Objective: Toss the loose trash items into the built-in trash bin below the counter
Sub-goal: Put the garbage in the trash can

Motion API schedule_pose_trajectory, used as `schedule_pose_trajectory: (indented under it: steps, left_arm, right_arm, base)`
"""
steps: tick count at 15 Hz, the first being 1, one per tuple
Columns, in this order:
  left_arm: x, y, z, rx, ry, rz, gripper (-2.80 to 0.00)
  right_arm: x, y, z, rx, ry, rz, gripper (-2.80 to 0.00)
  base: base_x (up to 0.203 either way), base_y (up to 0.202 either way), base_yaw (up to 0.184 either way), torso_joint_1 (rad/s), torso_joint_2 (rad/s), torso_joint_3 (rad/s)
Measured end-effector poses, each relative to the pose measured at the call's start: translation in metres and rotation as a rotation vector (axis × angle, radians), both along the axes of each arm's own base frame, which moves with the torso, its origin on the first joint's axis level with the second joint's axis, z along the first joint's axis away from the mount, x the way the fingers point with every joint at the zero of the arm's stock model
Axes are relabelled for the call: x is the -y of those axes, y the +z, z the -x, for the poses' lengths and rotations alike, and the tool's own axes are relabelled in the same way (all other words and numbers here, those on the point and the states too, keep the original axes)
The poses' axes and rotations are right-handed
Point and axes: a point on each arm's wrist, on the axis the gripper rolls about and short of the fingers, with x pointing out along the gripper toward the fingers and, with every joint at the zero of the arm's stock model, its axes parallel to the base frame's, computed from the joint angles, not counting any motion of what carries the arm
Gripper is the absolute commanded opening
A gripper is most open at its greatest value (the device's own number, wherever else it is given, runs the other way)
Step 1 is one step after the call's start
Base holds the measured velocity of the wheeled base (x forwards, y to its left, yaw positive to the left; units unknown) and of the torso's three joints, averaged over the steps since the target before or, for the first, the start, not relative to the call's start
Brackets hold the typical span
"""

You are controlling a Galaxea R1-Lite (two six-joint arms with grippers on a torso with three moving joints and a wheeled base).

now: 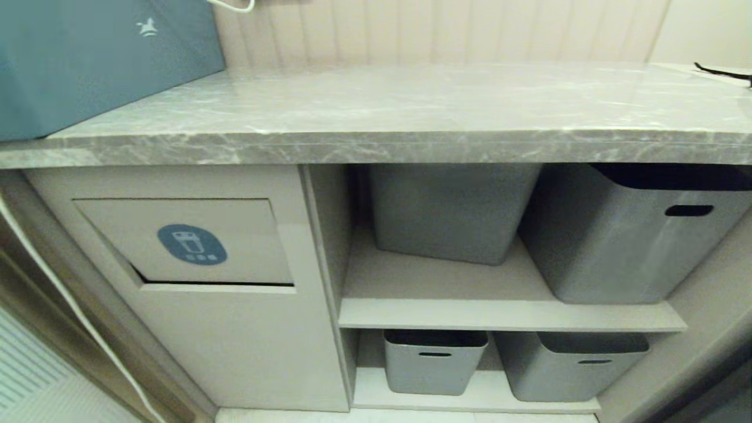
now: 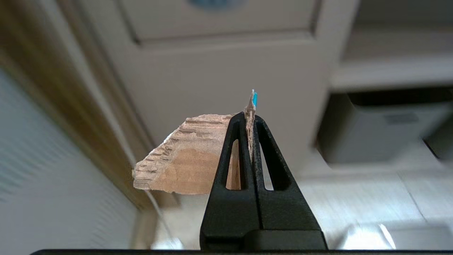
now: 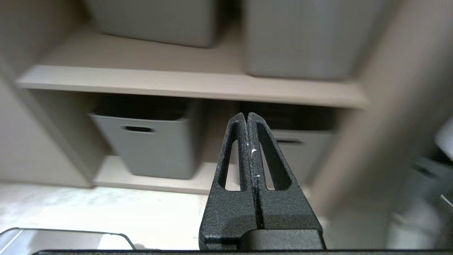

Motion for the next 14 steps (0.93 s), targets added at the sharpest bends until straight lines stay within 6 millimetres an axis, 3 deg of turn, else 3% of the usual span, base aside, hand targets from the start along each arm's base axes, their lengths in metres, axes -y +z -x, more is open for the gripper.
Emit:
schedule_pose_trajectory:
  steps: [5,8,10,14]
  left_arm:
    - [0.000,0.064,-0.001,0.214,0.006,-0.002,-2.80]
    - [0.003,0.100,-0.030,0.234,0.007,0.031,-2.80]
    - [0.006,0.104,-0.060,0.196,0.001,0.040,-2.80]
    - [0.011,0.083,-0.127,0.075,0.010,0.097,-2.80]
  right_arm:
    - [0.000,0.000,0.000,-0.001,-0.005,-0.018,-2.80]
    - [0.000,0.000,0.000,0.000,-0.005,-0.017,-2.80]
    - [0.000,0.000,0.000,0.000,-0.005,-0.017,-2.80]
    - [0.000,0.000,0.000,0.000,-0.005,-0.017,-2.80]
  base:
    - [-0.001,-0.001,0.014,0.000,0.00,0.001]
    - [0.000,0.000,0.000,0.000,0.00,0.000]
    - [0.000,0.000,0.000,0.000,0.00,0.000]
    - [0.000,0.000,0.000,0.000,0.00,0.000]
